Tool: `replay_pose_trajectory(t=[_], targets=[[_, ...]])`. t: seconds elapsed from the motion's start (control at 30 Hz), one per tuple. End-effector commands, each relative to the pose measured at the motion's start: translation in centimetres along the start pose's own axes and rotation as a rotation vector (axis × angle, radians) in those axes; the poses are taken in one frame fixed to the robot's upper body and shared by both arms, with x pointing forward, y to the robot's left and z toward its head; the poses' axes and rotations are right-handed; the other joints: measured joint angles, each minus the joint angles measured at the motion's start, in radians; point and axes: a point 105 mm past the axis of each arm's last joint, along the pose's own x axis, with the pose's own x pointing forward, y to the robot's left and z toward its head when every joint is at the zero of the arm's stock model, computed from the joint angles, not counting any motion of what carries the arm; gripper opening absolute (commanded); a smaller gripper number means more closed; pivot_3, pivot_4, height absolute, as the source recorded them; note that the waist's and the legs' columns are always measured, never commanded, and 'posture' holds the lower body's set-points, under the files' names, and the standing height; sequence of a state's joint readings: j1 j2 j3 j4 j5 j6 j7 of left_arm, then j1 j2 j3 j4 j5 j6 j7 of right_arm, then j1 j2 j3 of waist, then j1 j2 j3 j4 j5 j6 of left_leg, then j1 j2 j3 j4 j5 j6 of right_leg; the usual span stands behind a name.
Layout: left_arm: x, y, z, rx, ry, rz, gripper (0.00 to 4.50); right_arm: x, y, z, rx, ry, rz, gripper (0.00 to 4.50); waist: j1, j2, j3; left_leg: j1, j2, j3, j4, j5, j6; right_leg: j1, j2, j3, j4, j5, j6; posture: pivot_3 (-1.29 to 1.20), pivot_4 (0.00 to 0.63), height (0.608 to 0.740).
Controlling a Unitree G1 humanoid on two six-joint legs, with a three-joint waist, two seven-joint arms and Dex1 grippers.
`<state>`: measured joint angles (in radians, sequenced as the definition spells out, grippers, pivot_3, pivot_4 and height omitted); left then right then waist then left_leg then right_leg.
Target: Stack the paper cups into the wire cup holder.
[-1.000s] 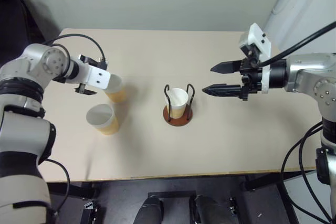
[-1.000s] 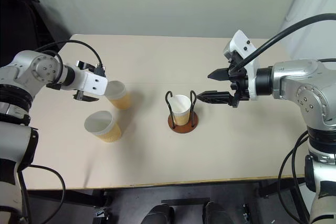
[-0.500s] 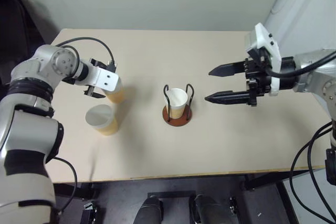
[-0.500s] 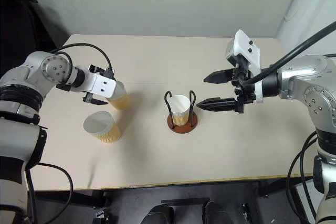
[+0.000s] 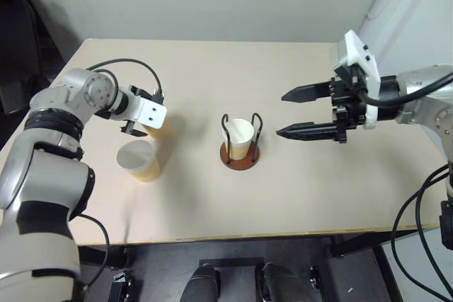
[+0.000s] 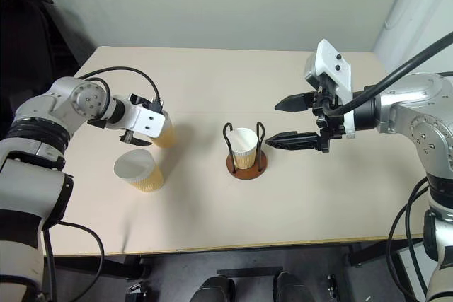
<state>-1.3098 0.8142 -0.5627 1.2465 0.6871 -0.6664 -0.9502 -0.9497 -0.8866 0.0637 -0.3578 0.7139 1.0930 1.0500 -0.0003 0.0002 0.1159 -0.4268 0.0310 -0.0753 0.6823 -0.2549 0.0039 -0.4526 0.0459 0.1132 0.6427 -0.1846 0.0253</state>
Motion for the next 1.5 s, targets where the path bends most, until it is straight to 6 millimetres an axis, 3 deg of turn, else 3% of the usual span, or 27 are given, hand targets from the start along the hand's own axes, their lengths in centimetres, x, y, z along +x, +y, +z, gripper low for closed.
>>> replay_pose_trajectory(t=[0.03,0.3,0.63,0.77,1.07,1.37,1.5], targets=[[0.4,-0.1,-0.2,0.016,0.032,0.002,3.2,-0.3,0.3,0.7,-0.031,-0.016,-0.007,4.13,0.0,0.0,0.0,0.0,-0.001,0.001,0.0,0.0,0.0,0.0,0.001,-0.001,0.0,0.0,0.0,0.0,0.15,0.74],[0.5,0.4,0.4,-0.001,0.018,-0.023,0.11,-0.5,0.2,0.6,-0.023,-0.006,-0.018,4.13,0.001,0.0,0.0,0.0,0.0,-0.001,0.0,0.0,0.0,0.0,0.0,0.001,0.0,0.0,0.001,0.0,0.15,0.74],[-2.2,4.1,2.2,0.0,-0.051,0.014,0.05,-1.8,0.0,-1.3,0.0,0.074,-0.041,4.13,0.01,-0.001,0.0,-0.002,-0.001,0.001,0.001,0.0,0.001,0.001,-0.001,0.0,-0.002,-0.001,0.003,0.0,0.15,0.74],[-4.8,6.9,5.1,0.002,-0.183,0.03,0.05,-3.0,-0.3,-2.0,0.012,0.119,-0.061,4.13,0.013,-0.002,0.0,-0.004,-0.001,0.002,0.001,0.0,0.001,0.0,-0.001,0.001,-0.002,-0.001,0.003,0.0,0.15,0.74],[-8.1,10.3,9.7,0.08,-0.333,0.038,0.05,-4.0,-0.2,-2.3,0.012,0.153,-0.053,4.13,0.01,0.0,0.001,-0.005,0.0,0.005,0.001,-0.002,0.006,0.001,0.0,0.0,-0.007,-0.002,0.005,0.0,0.15,0.74],[-10.3,12.9,15.2,0.169,-0.468,0.057,0.05,-4.9,-0.1,-2.8,0.016,0.192,-0.049,4.13,0.02,0.004,0.003,-0.009,-0.002,0.007,0.001,-0.002,0.008,0.0,-0.002,-0.001,-0.013,0.0,0.009,0.0,0.15,0.74],[-10.7,12.7,17.1,0.233,-0.519,0.0,0.05,-5.3,-0.1,-2.8,0.016,0.199,-0.057,4.13,0.017,0.004,0.003,-0.01,-0.001,0.007,0.003,-0.003,0.01,0.001,-0.007,0.001,-0.015,0.0,0.011,0.0,0.15,0.74]])
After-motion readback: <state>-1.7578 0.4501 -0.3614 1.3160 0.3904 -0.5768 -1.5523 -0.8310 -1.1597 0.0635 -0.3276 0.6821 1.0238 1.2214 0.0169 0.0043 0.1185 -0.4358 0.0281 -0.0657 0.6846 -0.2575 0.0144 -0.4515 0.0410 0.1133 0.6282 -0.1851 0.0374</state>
